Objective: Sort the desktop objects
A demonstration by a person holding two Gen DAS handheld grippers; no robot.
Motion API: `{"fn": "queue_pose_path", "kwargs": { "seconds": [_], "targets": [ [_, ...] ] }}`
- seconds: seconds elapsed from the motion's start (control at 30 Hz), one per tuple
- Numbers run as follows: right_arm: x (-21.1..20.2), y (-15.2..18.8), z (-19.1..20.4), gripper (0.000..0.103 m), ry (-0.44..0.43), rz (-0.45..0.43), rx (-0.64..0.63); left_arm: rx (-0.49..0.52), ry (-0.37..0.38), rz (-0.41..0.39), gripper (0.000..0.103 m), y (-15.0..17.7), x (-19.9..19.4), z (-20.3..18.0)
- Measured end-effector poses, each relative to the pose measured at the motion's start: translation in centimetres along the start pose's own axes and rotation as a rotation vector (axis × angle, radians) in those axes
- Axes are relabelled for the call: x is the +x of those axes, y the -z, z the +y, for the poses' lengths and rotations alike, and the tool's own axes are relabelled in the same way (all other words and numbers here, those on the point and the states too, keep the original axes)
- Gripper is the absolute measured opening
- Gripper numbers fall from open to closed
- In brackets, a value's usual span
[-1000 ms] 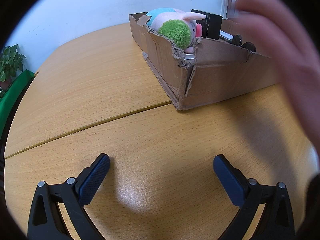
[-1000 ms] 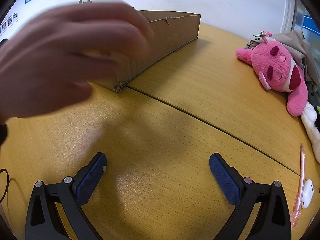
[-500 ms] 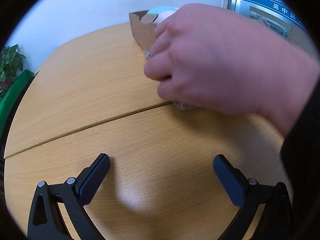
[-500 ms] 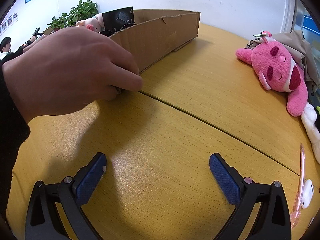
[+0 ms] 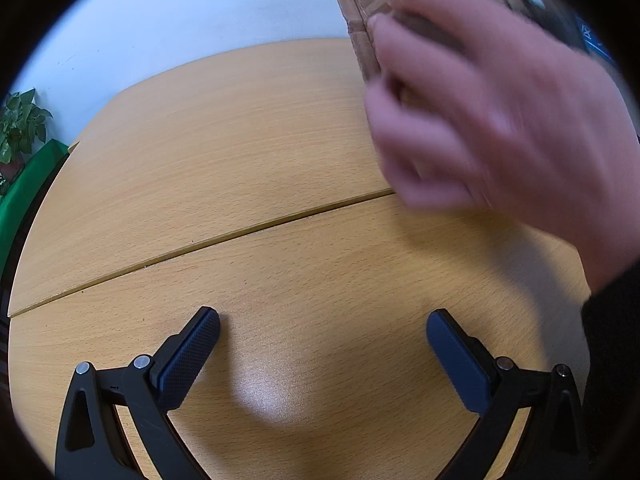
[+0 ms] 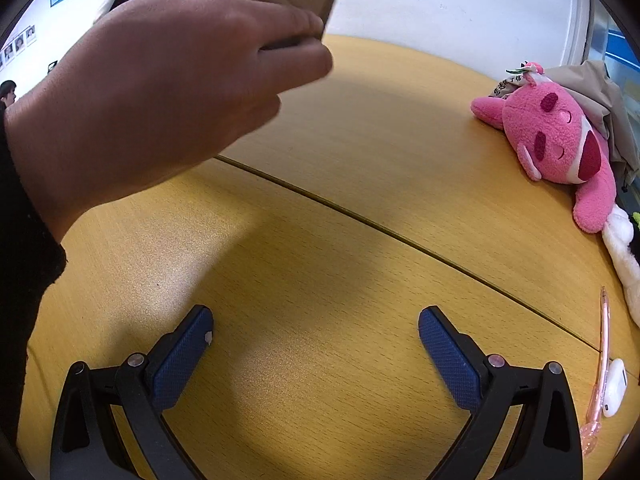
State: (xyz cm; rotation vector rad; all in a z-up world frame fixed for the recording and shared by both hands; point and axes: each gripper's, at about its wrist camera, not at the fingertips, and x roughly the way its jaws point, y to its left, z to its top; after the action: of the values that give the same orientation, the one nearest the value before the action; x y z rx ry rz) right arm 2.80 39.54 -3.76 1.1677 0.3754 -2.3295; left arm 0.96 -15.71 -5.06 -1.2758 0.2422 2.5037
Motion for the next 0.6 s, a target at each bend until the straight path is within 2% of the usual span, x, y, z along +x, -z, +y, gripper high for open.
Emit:
{"fn": "queue_pose_path", "kwargs": {
  "seconds": [0.6],
  "targets": [
    [-0.02,-0.17,0.05,0.103,0.003,-0.001,0.002,-0.001,0.001,-0.001,0.103,-0.13,0.13,0.2]
  ]
}}
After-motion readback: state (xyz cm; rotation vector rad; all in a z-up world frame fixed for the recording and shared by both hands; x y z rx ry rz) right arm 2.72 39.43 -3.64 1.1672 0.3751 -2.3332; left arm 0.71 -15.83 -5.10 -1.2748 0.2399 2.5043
